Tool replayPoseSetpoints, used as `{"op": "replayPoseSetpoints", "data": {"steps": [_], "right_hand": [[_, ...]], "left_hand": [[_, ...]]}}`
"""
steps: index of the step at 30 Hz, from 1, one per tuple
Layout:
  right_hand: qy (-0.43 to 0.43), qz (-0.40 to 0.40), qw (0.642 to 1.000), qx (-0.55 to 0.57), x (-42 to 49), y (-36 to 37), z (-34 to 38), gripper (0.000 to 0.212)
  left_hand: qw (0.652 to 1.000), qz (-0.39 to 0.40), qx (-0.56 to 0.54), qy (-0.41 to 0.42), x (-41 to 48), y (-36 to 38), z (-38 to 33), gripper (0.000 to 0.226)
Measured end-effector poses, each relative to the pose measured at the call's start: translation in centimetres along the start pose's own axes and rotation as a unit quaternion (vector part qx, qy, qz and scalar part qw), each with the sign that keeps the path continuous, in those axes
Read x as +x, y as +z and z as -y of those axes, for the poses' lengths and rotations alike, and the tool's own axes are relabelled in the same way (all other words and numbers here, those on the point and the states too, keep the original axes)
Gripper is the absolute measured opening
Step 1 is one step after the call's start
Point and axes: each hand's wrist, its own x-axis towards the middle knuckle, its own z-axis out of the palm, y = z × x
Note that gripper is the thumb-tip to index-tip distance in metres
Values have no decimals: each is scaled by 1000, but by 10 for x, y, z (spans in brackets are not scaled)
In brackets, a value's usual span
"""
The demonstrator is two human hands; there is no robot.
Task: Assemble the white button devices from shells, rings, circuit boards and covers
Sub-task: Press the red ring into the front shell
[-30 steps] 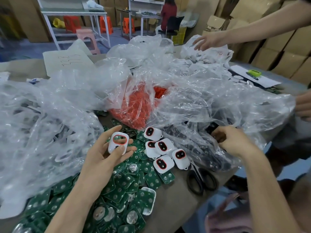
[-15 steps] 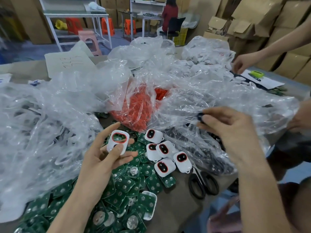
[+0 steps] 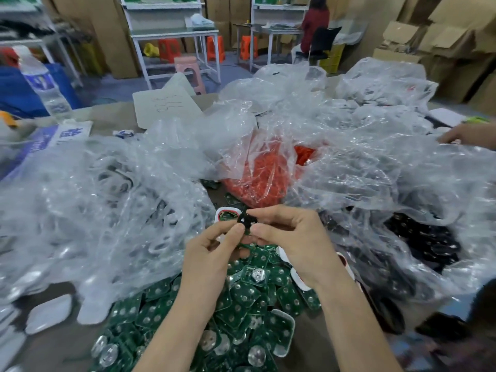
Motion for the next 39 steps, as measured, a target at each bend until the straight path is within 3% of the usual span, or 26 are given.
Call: {"op": "replayPoseSetpoints", "data": {"steps": [4, 10, 18, 21, 26, 30, 34, 39], "right_hand": [[9, 16, 1000, 4, 2, 1, -6, 31], [70, -19, 971, 226, 1, 12, -24, 11], [93, -48, 958, 266, 5, 17, -29, 7], [105, -97, 933, 329, 9, 16, -33, 17], [111, -143, 928, 325, 10, 25, -40, 17], [133, -99, 922, 350, 9, 29, -40, 10], [150, -73, 923, 347, 7, 32, -39, 10], [165, -70, 920, 348, 5, 36, -43, 34]], "left_hand": [[999, 9, -32, -17, 0, -1, -2, 18], [998, -5, -62, -25, -1, -1, -6, 15], [999, 7, -34, 8, 4, -5, 0, 13], [999, 7, 6, 52, 5, -5, 4, 34], [996, 33, -35, 80, 2, -2, 3, 26], [991, 89, -83, 56, 1, -3, 5, 42], [993, 98, -37, 58, 1, -5, 8, 44], [992, 84, 40, 84, 3, -6, 12, 44]]}}
